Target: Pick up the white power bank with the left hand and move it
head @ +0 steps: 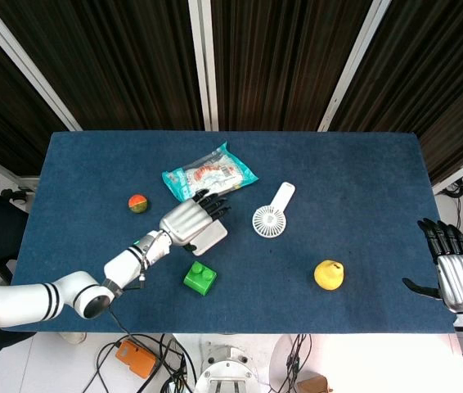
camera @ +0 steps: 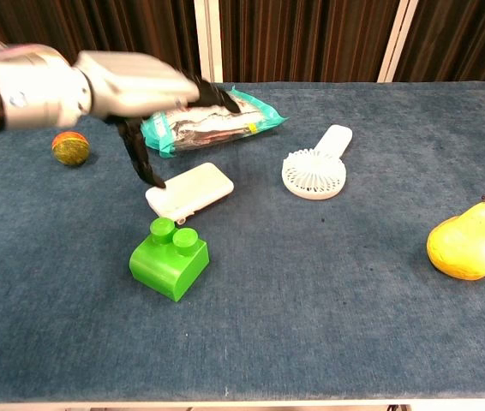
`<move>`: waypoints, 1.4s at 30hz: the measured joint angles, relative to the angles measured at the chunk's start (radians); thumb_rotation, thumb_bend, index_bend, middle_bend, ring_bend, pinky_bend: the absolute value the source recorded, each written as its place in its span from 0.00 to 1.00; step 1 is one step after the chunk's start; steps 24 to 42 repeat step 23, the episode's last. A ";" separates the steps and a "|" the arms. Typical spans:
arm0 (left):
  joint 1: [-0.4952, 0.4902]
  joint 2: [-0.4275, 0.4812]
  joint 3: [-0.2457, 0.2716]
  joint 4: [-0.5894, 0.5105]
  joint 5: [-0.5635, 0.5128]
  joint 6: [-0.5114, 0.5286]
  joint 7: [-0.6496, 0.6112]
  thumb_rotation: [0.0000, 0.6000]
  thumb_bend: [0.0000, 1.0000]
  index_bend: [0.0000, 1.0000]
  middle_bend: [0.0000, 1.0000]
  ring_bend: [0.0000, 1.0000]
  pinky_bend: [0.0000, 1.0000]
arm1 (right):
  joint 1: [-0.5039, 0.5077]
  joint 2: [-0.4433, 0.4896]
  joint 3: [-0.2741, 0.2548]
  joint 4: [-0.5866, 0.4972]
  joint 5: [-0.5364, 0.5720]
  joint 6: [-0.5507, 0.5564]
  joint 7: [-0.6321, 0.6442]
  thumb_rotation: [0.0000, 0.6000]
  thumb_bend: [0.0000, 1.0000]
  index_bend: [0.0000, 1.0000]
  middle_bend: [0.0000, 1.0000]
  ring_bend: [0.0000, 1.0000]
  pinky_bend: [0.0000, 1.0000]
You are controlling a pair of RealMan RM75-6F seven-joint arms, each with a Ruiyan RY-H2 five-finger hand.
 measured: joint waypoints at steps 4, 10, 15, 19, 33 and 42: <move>0.091 0.073 -0.017 -0.056 -0.011 0.138 -0.059 1.00 0.00 0.03 0.03 0.00 0.08 | 0.006 0.015 0.004 -0.007 -0.004 -0.003 0.014 1.00 0.13 0.00 0.11 0.00 0.08; 0.290 0.172 -0.002 -0.115 -0.085 0.350 -0.109 1.00 0.01 0.04 0.03 0.00 0.08 | 0.015 0.042 0.008 -0.021 0.014 -0.036 0.032 1.00 0.13 0.01 0.11 0.00 0.08; 0.463 0.217 0.057 -0.132 -0.123 0.510 -0.130 1.00 0.01 0.04 0.03 0.00 0.08 | 0.019 0.044 0.011 -0.031 0.022 -0.040 0.019 1.00 0.13 0.00 0.11 0.00 0.08; 0.589 0.230 0.113 -0.130 -0.082 0.628 -0.185 1.00 0.01 0.04 0.03 0.00 0.08 | 0.018 0.035 0.010 -0.031 0.010 -0.029 0.019 1.00 0.13 0.00 0.11 0.00 0.08; 0.703 0.230 0.170 -0.119 0.004 0.733 -0.242 1.00 0.01 0.03 0.03 0.00 0.07 | 0.017 0.029 0.009 -0.031 -0.006 -0.015 0.010 1.00 0.13 0.00 0.11 0.00 0.08; 0.703 0.230 0.170 -0.119 0.004 0.733 -0.242 1.00 0.01 0.03 0.03 0.00 0.07 | 0.017 0.029 0.009 -0.031 -0.006 -0.015 0.010 1.00 0.13 0.00 0.11 0.00 0.08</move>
